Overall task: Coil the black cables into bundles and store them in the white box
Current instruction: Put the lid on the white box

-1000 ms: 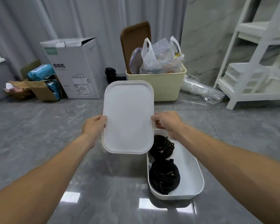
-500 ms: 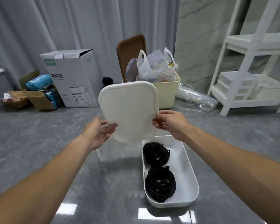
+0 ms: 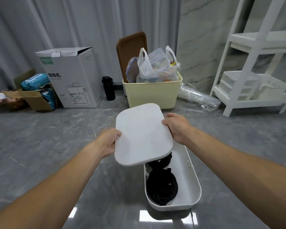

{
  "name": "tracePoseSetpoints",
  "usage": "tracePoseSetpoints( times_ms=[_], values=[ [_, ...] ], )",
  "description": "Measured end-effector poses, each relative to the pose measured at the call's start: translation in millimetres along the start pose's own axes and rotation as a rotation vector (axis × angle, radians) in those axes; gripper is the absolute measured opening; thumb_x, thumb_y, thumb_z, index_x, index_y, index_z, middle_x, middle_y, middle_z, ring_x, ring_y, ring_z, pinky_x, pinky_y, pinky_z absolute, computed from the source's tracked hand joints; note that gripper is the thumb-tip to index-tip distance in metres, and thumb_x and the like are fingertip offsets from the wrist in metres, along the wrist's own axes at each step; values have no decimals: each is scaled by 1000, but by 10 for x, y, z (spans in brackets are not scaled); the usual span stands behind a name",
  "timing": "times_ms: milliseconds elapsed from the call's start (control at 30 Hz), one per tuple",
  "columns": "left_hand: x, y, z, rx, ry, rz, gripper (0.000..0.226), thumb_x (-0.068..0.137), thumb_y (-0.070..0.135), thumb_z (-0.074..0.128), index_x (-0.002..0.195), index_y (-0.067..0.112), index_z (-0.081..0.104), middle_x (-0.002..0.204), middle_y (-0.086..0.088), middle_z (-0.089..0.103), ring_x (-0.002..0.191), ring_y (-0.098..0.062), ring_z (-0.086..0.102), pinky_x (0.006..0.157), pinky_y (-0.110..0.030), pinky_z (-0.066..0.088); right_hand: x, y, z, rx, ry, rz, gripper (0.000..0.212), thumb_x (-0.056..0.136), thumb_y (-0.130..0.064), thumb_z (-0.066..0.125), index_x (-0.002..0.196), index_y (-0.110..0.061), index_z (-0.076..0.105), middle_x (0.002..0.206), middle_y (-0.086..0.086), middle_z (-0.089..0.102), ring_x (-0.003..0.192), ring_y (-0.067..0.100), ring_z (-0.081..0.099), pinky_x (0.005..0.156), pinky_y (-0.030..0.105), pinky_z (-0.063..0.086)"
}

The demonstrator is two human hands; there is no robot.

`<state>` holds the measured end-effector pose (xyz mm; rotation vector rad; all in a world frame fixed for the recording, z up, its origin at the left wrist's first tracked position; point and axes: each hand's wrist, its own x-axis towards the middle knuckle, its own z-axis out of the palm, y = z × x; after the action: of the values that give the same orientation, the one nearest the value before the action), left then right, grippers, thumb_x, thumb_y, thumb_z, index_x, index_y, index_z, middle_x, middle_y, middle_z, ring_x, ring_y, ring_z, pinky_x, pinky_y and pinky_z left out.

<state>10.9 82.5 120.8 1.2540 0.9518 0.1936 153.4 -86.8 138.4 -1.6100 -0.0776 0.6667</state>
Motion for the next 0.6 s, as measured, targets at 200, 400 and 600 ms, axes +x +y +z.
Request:
tracePoseSetpoints(
  times_ms=[200, 400, 600],
  values=[
    [-54, -49, 207, 14, -50, 30, 37, 96, 1, 39, 130, -4, 52, 110, -17, 62, 92, -29, 61, 77, -38, 53, 76, 101, -101, -270, 6, -3, 38, 98, 3, 39, 132, 6, 54, 111, 13, 54, 97, 21, 47, 83, 33, 43],
    [-114, -192, 410, 37, -46, 41, 21, 96, 1, 42, 113, 4, 54, 87, -5, 61, 67, -18, 59, 46, -18, 47, 71, 254, -271, -318, 6, 76, 25, 95, 3, 36, 86, -11, 55, 88, 8, 50, 79, 23, 47, 63, 28, 36],
    [-88, -338, 542, 141, -65, 10, 19, 87, 1, 44, 99, 6, 58, 98, -8, 55, 88, -24, 46, 79, -32, 39, -56, 393, -505, -306, -53, 192, 15, 100, -10, 48, 113, -5, 55, 105, 11, 62, 100, 29, 62, 86, 36, 48]
  ],
)
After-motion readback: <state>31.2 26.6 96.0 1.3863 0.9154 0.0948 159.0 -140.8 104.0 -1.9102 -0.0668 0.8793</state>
